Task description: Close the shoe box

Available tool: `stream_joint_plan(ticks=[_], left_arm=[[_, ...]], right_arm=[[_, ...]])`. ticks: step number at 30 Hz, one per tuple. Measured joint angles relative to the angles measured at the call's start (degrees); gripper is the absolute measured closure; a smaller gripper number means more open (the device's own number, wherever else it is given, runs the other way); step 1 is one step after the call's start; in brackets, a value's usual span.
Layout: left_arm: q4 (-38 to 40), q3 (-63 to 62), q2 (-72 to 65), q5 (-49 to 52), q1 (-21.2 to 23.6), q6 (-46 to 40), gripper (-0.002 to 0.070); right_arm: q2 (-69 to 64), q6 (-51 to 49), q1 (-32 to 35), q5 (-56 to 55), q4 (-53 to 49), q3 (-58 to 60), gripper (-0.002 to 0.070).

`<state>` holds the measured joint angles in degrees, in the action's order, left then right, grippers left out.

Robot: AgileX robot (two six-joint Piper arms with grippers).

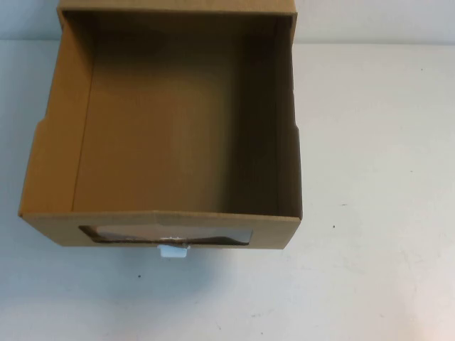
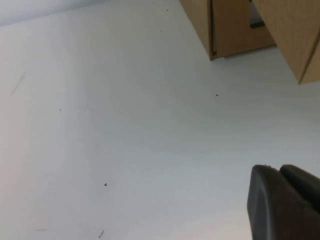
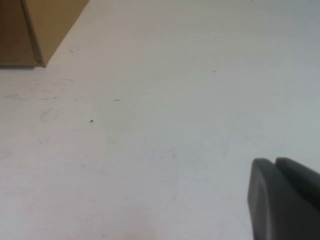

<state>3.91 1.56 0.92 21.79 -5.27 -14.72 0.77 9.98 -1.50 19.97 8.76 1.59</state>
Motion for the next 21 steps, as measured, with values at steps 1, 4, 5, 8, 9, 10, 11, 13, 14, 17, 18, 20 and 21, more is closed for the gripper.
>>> stream_joint_plan(ticks=[1,4,5,8,9,10,11,13,14,17,18,20,21], left_arm=[[0.0,0.0,0.0,0.0,0.0,0.0,0.0677],[0.0,0.0,0.0,0.0,0.0,0.0,0.0677],[0.0,0.0,0.0,0.0,0.0,0.0,0.0677],[0.0,0.0,0.0,0.0,0.0,0.0,0.0678],[0.0,0.0,0.0,-0.14,0.0,0.0,0.0677],[0.11,0.0,0.0,-0.14,0.0,0.0,0.0677],[0.11,0.0,0.0,-0.44,0.0,0.0,0.0677],[0.99,0.0,0.0,-1.33,0.0,0.0,0.0678],[1.68,0.0,0.0,-1.6,0.0,0.0,0.0677],[4.1,0.0,0.0,-2.18,0.0,0.0,0.0677],[5.16,0.0,0.0,-2.27,0.0,0.0,0.0678],[7.13,0.0,0.0,-2.3,0.0,0.0,0.0677],[7.96,0.0,0.0,-2.4,0.0,0.1,0.0678]], right_arm=[[0.0,0.0,0.0,0.0,0.0,0.0,0.0687],[0.0,0.0,0.0,0.0,0.0,0.0,0.0687],[0.0,0.0,0.0,0.0,0.0,0.0,0.0687],[0.0,0.0,0.0,0.0,0.0,0.0,0.0687],[0.0,0.0,0.0,0.0,0.0,0.0,0.0687],[0.0,0.0,0.0,0.0,0.0,0.0,0.0687],[0.0,0.0,0.0,0.0,0.0,0.0,0.0687],[0.0,0.0,0.0,0.0,0.0,0.0,0.0687],[0.0,0.0,0.0,0.0,0.0,0.0,0.0687],[0.0,0.0,0.0,0.0,0.0,0.0,0.0687],[0.0,0.0,0.0,0.0,0.0,0.0,0.0687],[0.0,0.0,0.0,0.0,0.0,0.0,0.0687],[0.0,0.0,0.0,0.0,0.0,0.0,0.0687]])
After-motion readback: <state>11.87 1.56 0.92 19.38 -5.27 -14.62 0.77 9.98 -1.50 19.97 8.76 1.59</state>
